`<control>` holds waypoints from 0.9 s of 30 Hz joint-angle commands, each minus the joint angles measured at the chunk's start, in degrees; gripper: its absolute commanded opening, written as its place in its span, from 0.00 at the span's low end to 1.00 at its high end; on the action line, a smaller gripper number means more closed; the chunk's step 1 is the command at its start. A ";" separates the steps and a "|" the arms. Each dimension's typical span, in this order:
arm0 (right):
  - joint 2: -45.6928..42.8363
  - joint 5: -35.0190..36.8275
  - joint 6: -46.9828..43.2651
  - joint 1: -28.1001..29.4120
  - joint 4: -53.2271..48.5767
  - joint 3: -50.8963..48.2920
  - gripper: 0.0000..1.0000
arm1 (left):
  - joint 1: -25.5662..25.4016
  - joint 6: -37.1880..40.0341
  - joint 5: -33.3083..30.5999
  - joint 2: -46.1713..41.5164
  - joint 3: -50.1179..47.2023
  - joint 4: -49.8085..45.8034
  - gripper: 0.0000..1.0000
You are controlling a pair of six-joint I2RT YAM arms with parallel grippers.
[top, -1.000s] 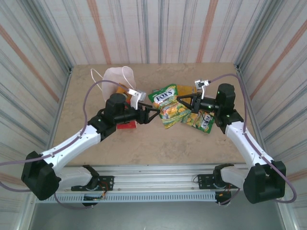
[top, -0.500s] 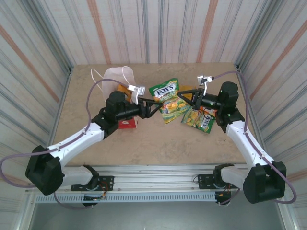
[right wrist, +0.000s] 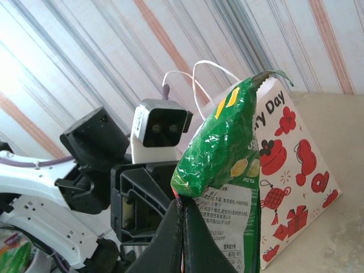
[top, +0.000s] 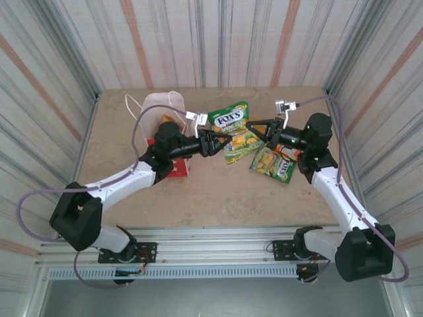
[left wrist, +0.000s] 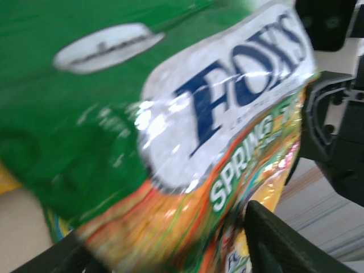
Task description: Place the snacks into the paper bag
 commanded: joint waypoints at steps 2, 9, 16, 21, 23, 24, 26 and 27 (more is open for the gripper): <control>-1.50 2.26 0.90 -0.07 2.88 -0.82 0.00 | 0.01 -0.47 2.89 -1.13 1.37 7.85 0.51; -1.07 4.85 -0.71 0.11 0.96 -2.33 0.00 | 0.11 3.62 -1.09 -5.54 0.22 4.19 0.39; -0.43 4.82 -1.53 1.75 -0.01 -2.34 0.00 | 0.06 7.42 -3.39 -6.99 2.74 -3.18 0.20; -1.79 10.18 -4.04 1.93 -6.82 -2.21 0.29 | 0.04 13.00 -7.58 -9.78 6.11 -15.04 0.12; -2.28 14.50 -5.52 2.17 -11.89 -1.62 0.38 | 0.01 16.32 -10.11 -11.43 8.50 -21.44 0.10; -2.48 16.99 -6.37 2.48 -14.89 -1.07 0.41 | 0.01 18.16 -12.32 -12.17 10.31 -25.60 0.09; -2.34 20.64 -8.25 3.44 -19.87 0.17 0.46 | 0.05 22.45 -16.57 -13.33 14.31 -33.99 0.07; -2.10 22.06 -9.16 4.10 -21.91 0.80 0.47 | -0.03 24.79 -18.52 -13.61 16.70 -38.06 0.06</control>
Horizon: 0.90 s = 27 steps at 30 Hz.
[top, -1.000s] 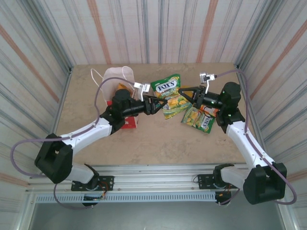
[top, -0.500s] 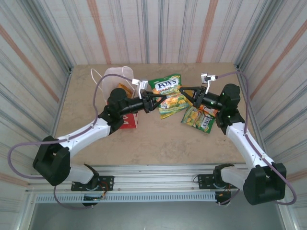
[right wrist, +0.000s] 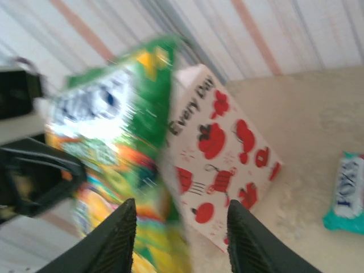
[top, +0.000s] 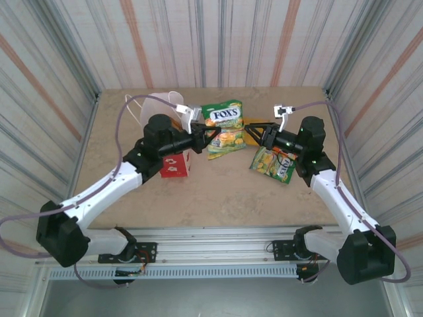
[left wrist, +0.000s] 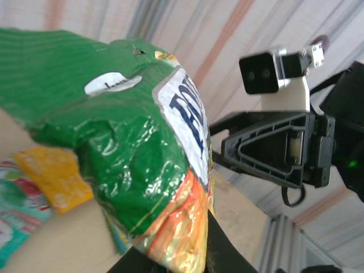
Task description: Place the snacks into the paper bag
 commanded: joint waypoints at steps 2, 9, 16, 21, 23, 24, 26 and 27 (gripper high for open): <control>-0.05 8.94 -5.59 2.79 -11.90 3.57 0.49 | 0.03 13.33 -11.03 -4.04 11.28 -18.19 0.06; 5.20 12.09 -8.91 7.86 -16.91 8.67 0.50 | 0.03 25.97 -23.48 -1.73 25.92 -33.06 0.05; 9.67 12.89 -9.46 10.57 -18.72 11.86 0.51 | 0.10 37.11 -34.60 2.60 37.44 -35.50 0.05; 11.35 13.83 -9.46 11.99 -19.89 12.64 0.51 | 1.25 39.55 -44.38 6.87 45.45 -39.79 0.06; 11.69 14.32 -9.46 12.22 -20.56 12.90 0.51 | 2.59 38.34 -46.67 8.02 47.77 -42.89 0.07; 12.00 14.54 -9.50 12.23 -20.93 12.99 0.51 | 3.70 37.15 -46.93 8.52 48.78 -44.88 0.08; 12.29 14.91 -9.46 12.32 -21.49 13.05 0.51 | 6.00 34.40 -46.51 9.32 50.28 -49.18 0.08; 12.59 15.10 -9.51 12.30 -21.80 13.21 0.51 | 7.04 33.25 -46.41 9.52 50.60 -50.94 0.08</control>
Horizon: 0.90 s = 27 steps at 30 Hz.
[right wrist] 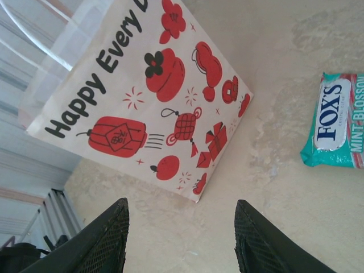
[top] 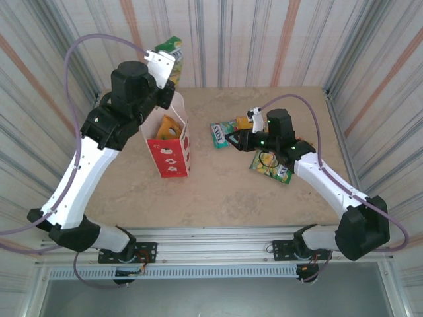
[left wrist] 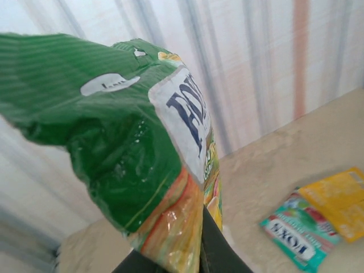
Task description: Place the snacks into the paper bag
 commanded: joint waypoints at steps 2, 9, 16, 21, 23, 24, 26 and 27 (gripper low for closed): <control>1.20 1.81 -1.68 0.28 -2.71 2.19 0.51 | 4.70 -4.55 -4.08 0.70 3.18 -10.03 0.08; 3.36 1.83 -0.94 0.54 -3.89 3.14 0.51 | 10.13 -12.56 4.14 2.48 1.89 -19.19 0.09; 5.03 1.58 -0.37 0.76 -5.86 4.42 0.50 | 10.56 -17.86 11.56 6.48 1.92 -24.45 0.11; 5.05 2.12 -0.28 0.72 -7.14 4.42 0.51 | 10.54 -19.34 11.53 10.11 4.73 -30.00 0.12; 4.84 2.52 -0.31 0.72 -7.40 4.32 0.51 | 10.65 -19.56 11.42 10.61 4.80 -30.96 0.13; 4.72 2.78 -0.29 0.72 -7.47 4.18 0.51 | 10.65 -19.81 11.55 10.64 4.57 -31.06 0.14; 4.70 3.08 -0.26 0.76 -7.47 4.00 0.51 | 10.65 -20.18 11.51 10.40 4.31 -30.98 0.23; 4.75 3.09 -0.21 0.72 -7.60 4.13 0.51 | 10.65 -20.42 11.09 10.16 4.36 -31.02 0.30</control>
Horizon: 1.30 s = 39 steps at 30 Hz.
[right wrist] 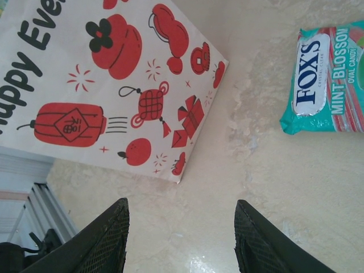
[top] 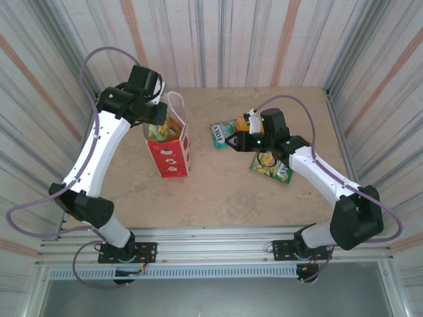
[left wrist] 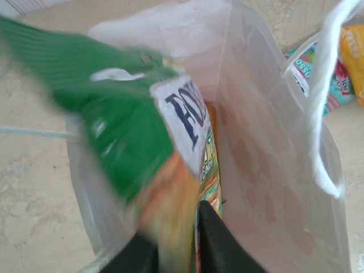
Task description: Place the snacks into the paper bag
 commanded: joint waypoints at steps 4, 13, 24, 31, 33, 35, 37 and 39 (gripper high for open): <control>0.26 0.91 0.05 0.27 -1.70 1.46 0.51 | 0.13 -1.65 0.58 -3.20 2.41 0.22 0.42; 1.61 0.45 0.95 -2.40 -8.03 4.59 0.53 | -4.20 1.46 3.29 -10.38 0.12 7.16 0.51; 3.44 2.87 -2.15 -9.36 -25.43 10.95 0.55 | -10.90 8.24 18.33 -16.18 -10.91 19.15 0.53; 3.44 4.37 -3.59 -19.06 -32.97 10.36 0.56 | -18.51 9.91 18.53 -10.60 -10.37 19.13 0.54; 3.05 4.22 -3.46 -22.68 -32.79 8.64 0.57 | -20.73 9.87 18.22 -8.79 -10.22 20.12 0.54; 2.84 3.84 -2.62 -26.89 -31.39 6.56 0.58 | -22.69 9.25 18.54 -6.65 -10.22 21.61 0.54; 2.94 2.27 -1.04 -30.90 -28.30 4.08 0.59 | -24.33 9.02 19.17 -4.28 -10.32 22.90 0.54; 3.19 0.41 1.21 -34.66 -24.04 1.39 0.59 | -25.61 8.69 19.09 -1.74 -10.16 24.13 0.55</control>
